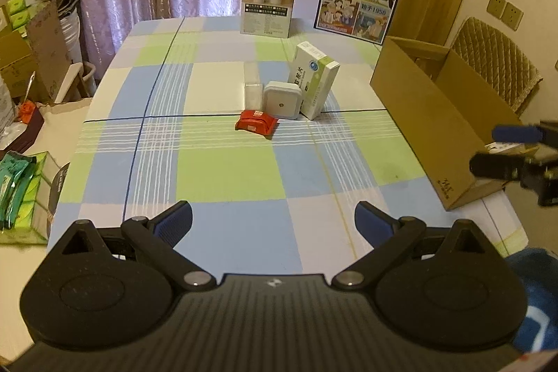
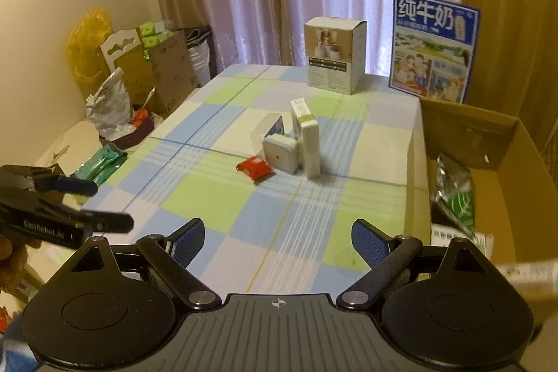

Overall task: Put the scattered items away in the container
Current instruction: 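Move both tools back from the box over the table, then grasp the white-green medicine box with the right tool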

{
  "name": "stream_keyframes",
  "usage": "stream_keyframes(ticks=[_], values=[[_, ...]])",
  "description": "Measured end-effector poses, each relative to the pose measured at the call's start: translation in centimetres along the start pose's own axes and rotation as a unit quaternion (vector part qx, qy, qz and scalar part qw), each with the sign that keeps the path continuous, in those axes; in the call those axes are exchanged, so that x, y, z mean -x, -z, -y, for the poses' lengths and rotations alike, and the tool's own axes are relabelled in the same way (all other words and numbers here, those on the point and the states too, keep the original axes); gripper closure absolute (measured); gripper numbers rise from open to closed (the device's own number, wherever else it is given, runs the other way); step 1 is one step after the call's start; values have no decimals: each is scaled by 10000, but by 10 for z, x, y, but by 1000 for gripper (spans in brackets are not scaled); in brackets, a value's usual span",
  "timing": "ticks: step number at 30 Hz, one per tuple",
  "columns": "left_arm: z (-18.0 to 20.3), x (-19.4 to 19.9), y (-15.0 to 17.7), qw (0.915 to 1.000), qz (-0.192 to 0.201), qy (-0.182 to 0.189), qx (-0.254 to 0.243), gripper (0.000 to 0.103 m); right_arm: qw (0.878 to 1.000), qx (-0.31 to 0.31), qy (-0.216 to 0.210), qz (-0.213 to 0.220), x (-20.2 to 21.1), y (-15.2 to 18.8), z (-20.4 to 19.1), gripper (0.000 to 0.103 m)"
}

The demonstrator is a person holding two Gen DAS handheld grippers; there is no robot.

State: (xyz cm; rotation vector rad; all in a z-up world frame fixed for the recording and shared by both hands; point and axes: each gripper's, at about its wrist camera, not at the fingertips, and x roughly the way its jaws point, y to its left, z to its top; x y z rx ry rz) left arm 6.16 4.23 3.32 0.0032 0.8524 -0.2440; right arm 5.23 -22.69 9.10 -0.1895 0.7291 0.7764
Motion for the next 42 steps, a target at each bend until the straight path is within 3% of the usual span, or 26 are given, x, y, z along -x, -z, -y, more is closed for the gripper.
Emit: stream_keyframes(ticks=[12,17,27,30,31,36,39,42], values=[[-23,-96,-40,9987,-327,-16,-399,5,9988,356,-9,-342,-98,-61,28,18],[-29,-130,-52,9978,-409,34,-526,5,9971,557,-48,-510,-142,-83,33,35],[-37,-177,-77,9964,-416,124,-725,5,9945,729,-93,-750,-212,-110,41,56],[-37,-186,-79,9964,-431,154,-714,5,9947,717,-81,-737,-225,-111,42,70],[-37,-189,-79,9964,-434,174,-703,5,9950,684,-69,-722,-228,-111,43,81],[-35,-195,-73,9964,-484,229,-651,5,9980,359,113,-515,-217,-100,50,83],[-34,-196,-68,9965,-543,242,-590,5,9978,-472,193,-424,-197,-81,66,83],[-31,-195,-63,9964,-584,273,-549,5,9896,-1360,162,-430,-179,-55,80,82]])
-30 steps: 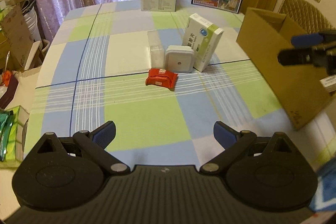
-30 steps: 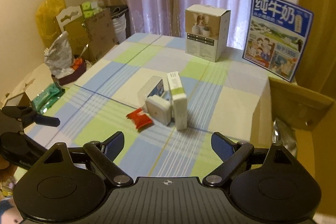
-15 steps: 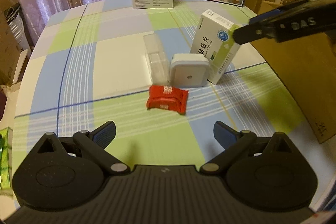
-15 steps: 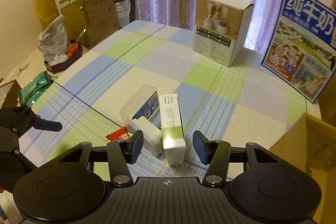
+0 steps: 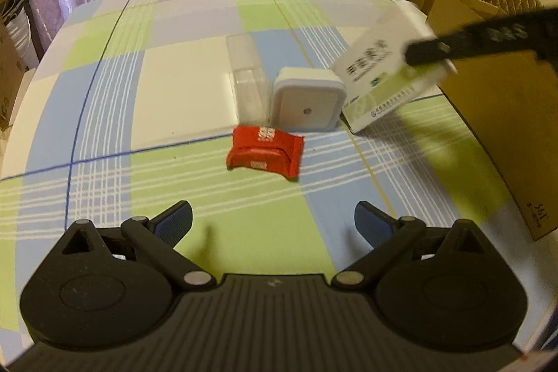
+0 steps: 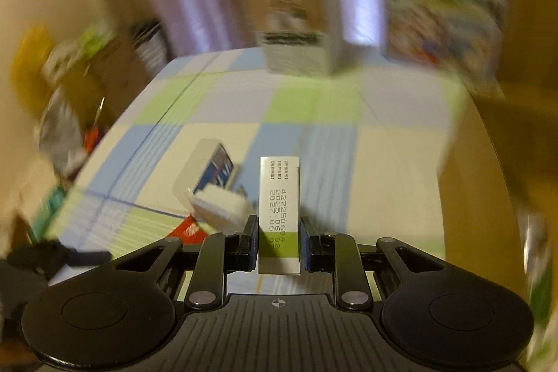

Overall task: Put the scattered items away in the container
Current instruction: 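Grasp the white-green medicine box with the right tool, then grasp the red snack packet with left tool while right tool holds medicine box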

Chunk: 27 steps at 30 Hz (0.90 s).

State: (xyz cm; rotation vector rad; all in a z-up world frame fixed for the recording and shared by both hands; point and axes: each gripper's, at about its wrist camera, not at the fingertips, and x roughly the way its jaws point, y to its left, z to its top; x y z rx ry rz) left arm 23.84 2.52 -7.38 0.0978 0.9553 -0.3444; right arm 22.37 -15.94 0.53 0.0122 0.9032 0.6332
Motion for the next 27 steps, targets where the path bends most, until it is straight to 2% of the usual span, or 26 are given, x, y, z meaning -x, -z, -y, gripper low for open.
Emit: stream_keyframes(ticks=[5,7,10,14,17,20,27], values=[[9,8,4,10000,14,26,-62,5,9970,-676,-44,-384,13,37,20,78],[11,12,5,10000,25,9,-72,5,9978,-511,85,-424,18,46,20,73],[13,18,6,9999,48,-17,-92,5,9986,-178,289,-398,26,53,18,53],[14,21,7,9999,52,-57,-101,5,9953,693,670,-125,31,67,3,41],[14,19,9,9999,24,-77,-88,5,9906,1139,764,2,24,77,-5,33],[13,16,10,9999,18,-93,-117,5,9896,1216,764,55,10,85,-2,27],[9,1,6,9997,18,-90,-211,5,9906,1118,782,32,-13,84,10,26]])
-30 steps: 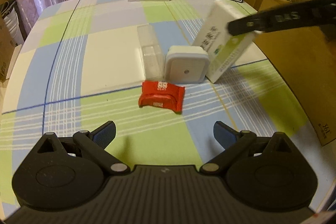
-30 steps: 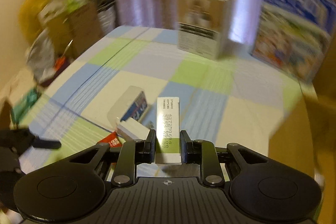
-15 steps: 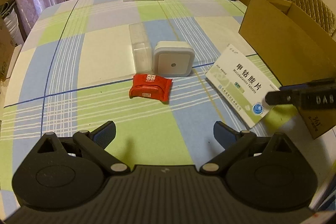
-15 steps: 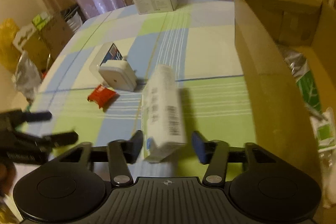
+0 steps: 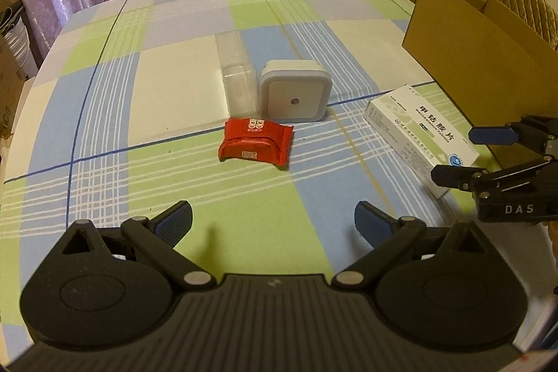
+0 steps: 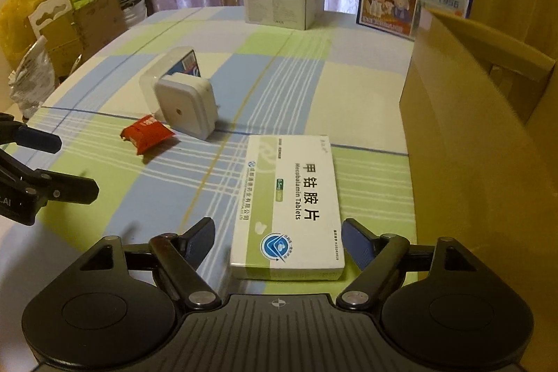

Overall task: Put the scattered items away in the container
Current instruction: 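Grasp the red snack packet with left tool while right tool holds medicine box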

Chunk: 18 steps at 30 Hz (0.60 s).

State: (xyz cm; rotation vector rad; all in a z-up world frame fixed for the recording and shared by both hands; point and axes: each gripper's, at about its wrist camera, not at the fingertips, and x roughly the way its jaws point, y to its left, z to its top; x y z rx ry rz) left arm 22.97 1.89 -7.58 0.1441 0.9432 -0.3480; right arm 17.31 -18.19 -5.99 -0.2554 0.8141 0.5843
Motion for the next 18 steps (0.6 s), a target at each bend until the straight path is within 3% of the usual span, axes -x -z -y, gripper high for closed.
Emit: stream_keyframes(ticks=[4,5,12,15,18], values=[[-1,-13,-3,10000,27,-2,-30,5,9999,67,100,-3,-10,0,0,28],[-1,-17,-3,10000,39,10,-39,5,9999,45,125,-19,-12,1,0,35],[-1,-41,-17,9995,247,-86,-166,6,9992,-356,105,163,-17,-4,9,35],[-3,-55,-26,9994,223,-77,-235,11,9986,-484,73,204,-17,-6,13,35],[-4,-66,-32,9991,210,-71,-371,23,9983,-520,54,250,-17,-7,14,35]])
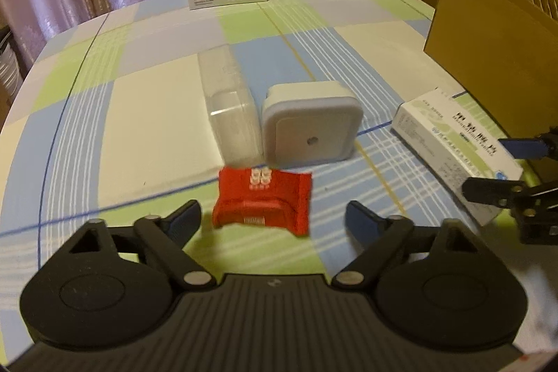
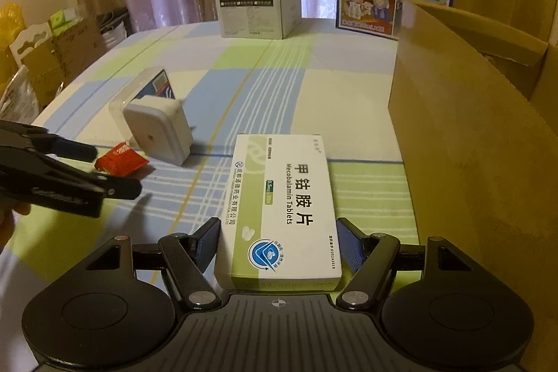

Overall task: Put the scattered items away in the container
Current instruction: 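Grasp the red snack packet with left tool while right tool holds medicine box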

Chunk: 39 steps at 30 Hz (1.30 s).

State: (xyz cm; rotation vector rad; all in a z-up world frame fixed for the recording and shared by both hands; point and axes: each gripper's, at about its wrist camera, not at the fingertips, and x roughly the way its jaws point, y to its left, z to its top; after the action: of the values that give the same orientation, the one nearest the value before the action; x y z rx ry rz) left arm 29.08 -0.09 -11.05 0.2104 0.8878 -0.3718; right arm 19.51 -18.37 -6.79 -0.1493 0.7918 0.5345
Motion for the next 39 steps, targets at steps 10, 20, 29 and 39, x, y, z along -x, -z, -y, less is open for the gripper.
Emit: stream_keyframes(ticks=[10,20,29,39], values=[[0,-5,-3,9998,-75,173,-68,57,9999,-83,-63,-12,0,1,1,35],[29,46,29,9991,-182,353,157,62,9997,-71,-220,109,28,4,-8,35],[43,95,33,9986,116,161,490,62,9987,-29,-164,483,66,4,-17,35],[66,146,46,9974,264,48,673,62,9977,-51,-191,642,109,22,-31,35]])
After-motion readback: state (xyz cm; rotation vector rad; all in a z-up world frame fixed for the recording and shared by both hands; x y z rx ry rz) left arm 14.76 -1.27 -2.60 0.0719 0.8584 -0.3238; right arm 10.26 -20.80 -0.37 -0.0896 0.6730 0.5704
